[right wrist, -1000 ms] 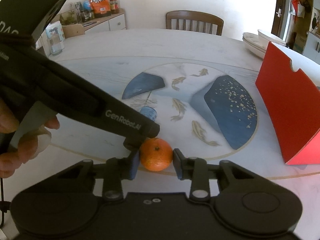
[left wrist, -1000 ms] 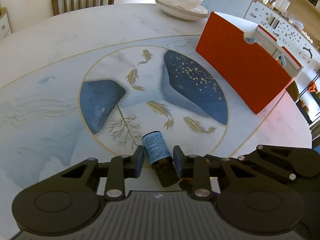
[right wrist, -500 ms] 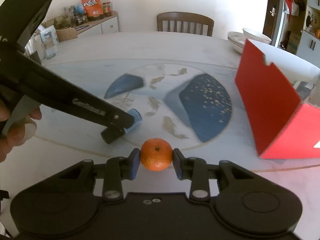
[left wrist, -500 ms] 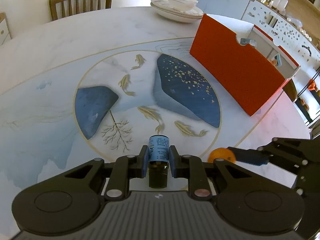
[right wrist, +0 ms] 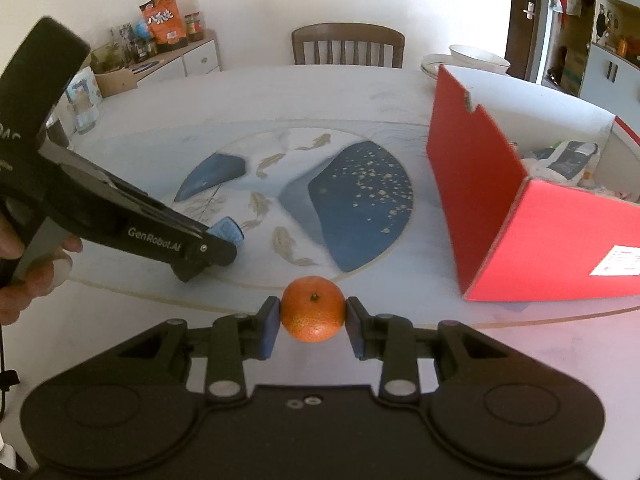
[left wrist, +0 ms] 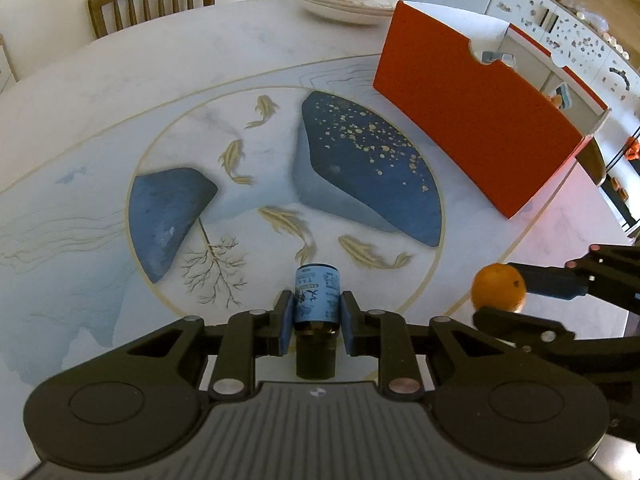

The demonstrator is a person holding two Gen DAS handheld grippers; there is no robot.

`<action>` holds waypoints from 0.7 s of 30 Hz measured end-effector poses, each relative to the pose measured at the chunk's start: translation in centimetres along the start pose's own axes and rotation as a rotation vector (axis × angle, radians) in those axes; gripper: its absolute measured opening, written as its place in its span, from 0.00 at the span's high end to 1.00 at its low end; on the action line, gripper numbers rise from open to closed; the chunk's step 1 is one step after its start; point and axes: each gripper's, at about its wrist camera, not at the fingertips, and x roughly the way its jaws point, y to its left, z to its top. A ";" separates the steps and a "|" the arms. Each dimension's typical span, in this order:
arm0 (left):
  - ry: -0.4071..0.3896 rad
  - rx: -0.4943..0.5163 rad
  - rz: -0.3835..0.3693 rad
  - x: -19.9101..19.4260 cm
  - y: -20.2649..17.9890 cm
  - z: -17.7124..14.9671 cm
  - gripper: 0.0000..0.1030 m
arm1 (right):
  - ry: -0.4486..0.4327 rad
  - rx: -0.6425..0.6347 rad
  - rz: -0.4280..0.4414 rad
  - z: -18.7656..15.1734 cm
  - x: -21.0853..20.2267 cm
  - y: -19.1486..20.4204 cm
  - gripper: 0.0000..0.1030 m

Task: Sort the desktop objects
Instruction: 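Lift and carry the bottle and orange with both tools into the box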

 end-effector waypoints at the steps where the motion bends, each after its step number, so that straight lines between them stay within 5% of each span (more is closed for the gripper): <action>1: 0.000 -0.002 0.001 0.0 0.0 0.0 0.78 | 0.000 0.002 0.000 0.1 -0.2 -0.2 0.67; 21: -0.119 -0.025 -0.110 -5.3 -5.4 1.5 0.78 | -0.053 0.084 -0.022 3.0 -7.2 -8.0 0.67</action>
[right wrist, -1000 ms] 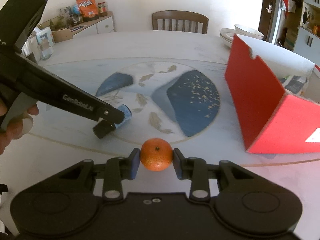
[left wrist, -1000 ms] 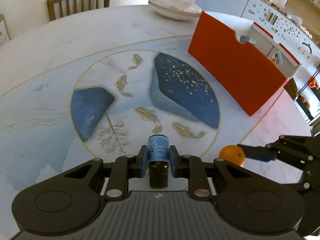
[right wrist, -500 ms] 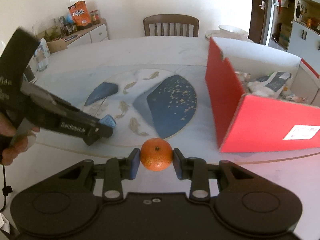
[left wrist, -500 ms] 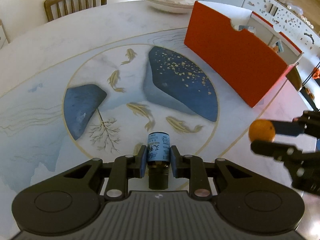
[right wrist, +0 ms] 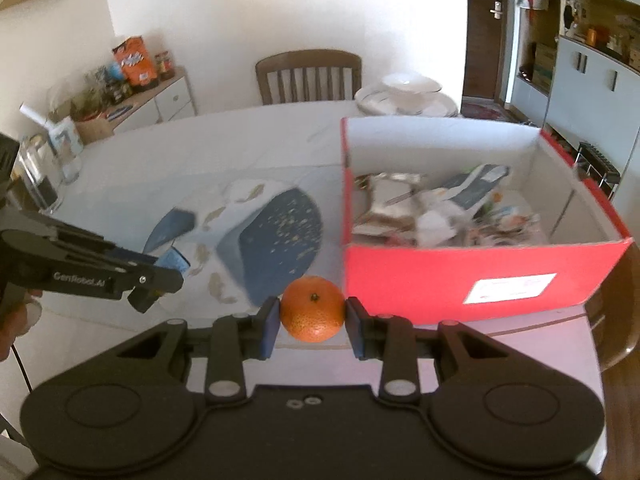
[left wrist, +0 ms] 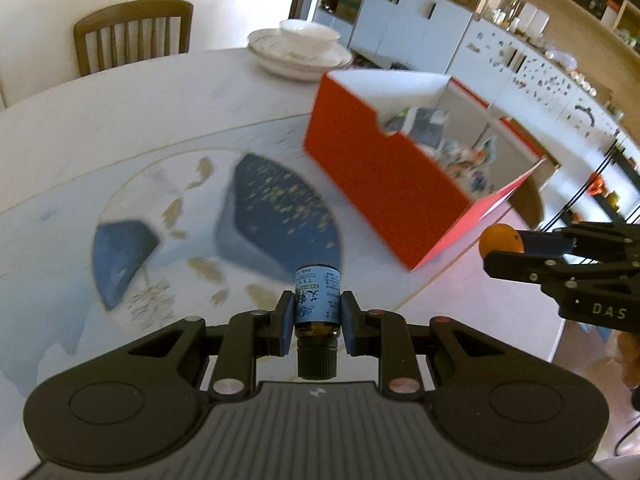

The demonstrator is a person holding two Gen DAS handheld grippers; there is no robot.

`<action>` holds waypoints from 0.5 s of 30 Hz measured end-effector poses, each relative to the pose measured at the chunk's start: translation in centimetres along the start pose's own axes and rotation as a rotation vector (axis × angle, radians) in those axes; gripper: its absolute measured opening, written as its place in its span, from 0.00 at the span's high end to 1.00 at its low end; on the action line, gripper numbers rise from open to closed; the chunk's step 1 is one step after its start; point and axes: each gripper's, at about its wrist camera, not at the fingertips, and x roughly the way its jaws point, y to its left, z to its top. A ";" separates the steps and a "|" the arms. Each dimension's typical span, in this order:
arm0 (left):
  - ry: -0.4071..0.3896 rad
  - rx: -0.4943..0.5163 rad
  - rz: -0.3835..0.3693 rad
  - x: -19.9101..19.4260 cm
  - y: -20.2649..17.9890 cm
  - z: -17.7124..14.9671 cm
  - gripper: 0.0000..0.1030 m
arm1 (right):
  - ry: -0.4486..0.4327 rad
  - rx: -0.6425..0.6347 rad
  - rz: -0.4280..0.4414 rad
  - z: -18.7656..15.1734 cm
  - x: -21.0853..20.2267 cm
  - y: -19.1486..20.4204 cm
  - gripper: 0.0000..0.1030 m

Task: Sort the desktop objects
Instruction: 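Lift and carry the bottle and orange with both tools into the box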

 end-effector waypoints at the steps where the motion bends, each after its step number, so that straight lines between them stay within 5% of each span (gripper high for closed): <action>1: -0.006 0.004 -0.006 0.0 -0.5 0.4 0.78 | -0.004 0.005 0.000 0.2 -0.3 -0.4 0.67; 15: -0.058 0.047 -0.069 1.2 -7.3 5.0 0.78 | -0.045 0.018 -0.004 2.5 -2.2 -6.8 0.67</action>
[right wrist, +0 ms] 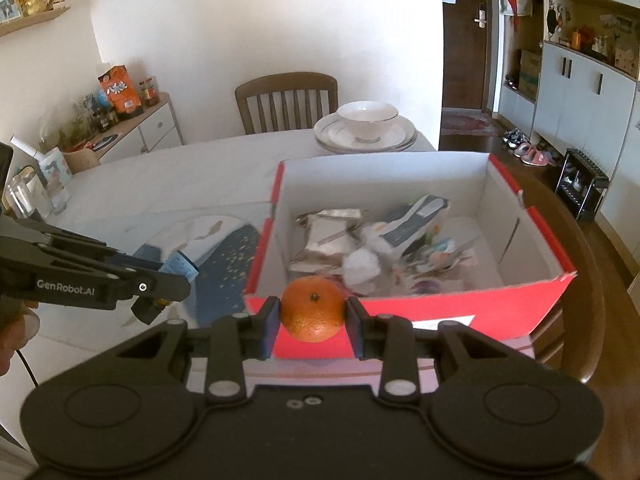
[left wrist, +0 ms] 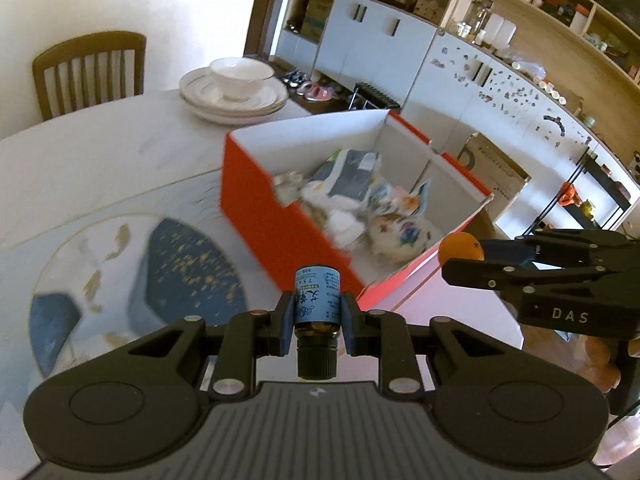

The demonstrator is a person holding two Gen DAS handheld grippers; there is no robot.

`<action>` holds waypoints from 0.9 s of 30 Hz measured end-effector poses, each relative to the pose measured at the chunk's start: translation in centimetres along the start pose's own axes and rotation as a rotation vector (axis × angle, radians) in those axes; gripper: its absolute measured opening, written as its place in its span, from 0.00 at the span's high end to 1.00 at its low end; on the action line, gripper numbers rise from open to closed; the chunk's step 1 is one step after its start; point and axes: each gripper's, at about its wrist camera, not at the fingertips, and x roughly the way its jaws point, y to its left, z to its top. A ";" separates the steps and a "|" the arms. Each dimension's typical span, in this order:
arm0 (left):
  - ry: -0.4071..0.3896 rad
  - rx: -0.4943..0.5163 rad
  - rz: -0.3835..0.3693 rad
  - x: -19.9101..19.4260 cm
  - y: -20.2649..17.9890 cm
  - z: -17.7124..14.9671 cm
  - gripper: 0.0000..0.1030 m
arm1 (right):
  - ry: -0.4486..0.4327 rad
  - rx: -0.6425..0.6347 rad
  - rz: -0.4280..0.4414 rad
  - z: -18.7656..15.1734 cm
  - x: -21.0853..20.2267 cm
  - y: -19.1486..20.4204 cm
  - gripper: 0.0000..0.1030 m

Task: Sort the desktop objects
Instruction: 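Lift and carry the bottle and orange with both tools into the box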

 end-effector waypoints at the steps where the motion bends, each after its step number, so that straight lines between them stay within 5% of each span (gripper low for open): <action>1: -0.002 0.002 -0.003 0.2 -0.4 0.3 0.78 | -0.003 -0.001 0.000 0.1 -0.1 -0.4 0.67; 27: -0.047 0.064 0.052 8.0 -6.0 9.4 0.78 | -0.043 0.000 -0.016 4.7 2.9 -9.2 0.67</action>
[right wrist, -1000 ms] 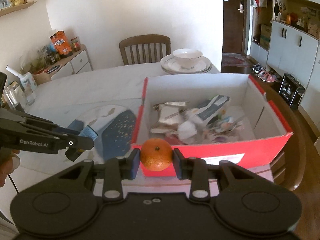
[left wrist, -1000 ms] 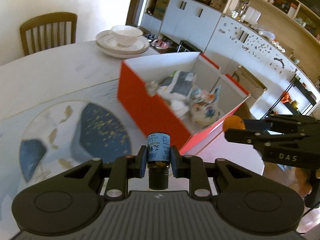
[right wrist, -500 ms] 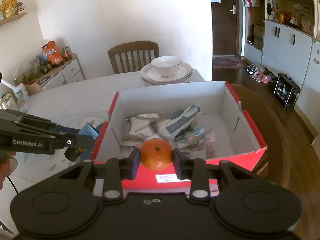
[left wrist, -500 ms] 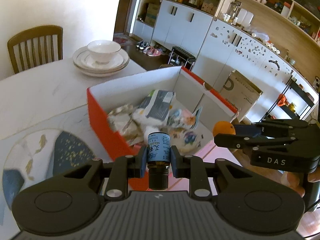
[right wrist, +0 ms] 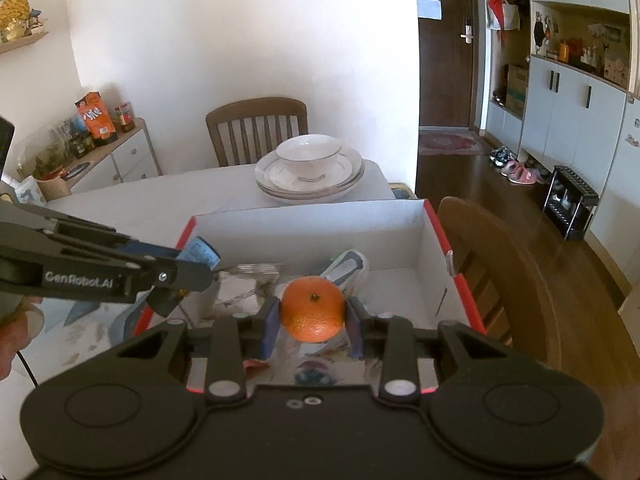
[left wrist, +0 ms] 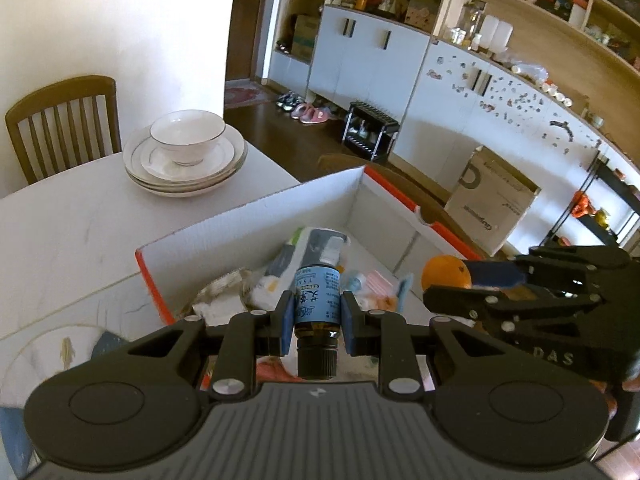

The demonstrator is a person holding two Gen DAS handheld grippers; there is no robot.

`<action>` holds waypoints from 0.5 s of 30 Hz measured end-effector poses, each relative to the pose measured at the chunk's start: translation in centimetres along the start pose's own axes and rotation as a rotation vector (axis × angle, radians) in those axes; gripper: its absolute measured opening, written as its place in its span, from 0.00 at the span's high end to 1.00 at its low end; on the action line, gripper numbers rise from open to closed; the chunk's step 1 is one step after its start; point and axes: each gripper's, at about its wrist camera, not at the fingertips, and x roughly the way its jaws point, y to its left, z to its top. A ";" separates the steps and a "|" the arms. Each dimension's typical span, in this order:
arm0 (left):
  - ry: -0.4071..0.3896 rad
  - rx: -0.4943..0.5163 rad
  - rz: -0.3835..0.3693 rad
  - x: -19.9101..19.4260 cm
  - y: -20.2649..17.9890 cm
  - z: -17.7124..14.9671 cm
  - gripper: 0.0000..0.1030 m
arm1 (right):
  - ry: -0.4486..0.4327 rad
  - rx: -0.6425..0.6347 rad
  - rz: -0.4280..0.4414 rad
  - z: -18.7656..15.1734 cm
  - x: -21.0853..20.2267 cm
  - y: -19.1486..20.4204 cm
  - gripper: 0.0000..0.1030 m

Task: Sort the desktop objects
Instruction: 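Lift and carry the bottle and orange with both tools into the box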

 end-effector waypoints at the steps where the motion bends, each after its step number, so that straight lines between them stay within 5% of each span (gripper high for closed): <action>1: 0.005 0.000 0.010 0.6 0.1 0.3 0.78 | 0.005 0.000 0.001 0.1 0.4 -0.2 0.67; 15: 0.107 0.048 0.114 7.6 1.7 1.2 0.78 | 0.095 -0.046 -0.001 0.3 5.5 -0.9 0.67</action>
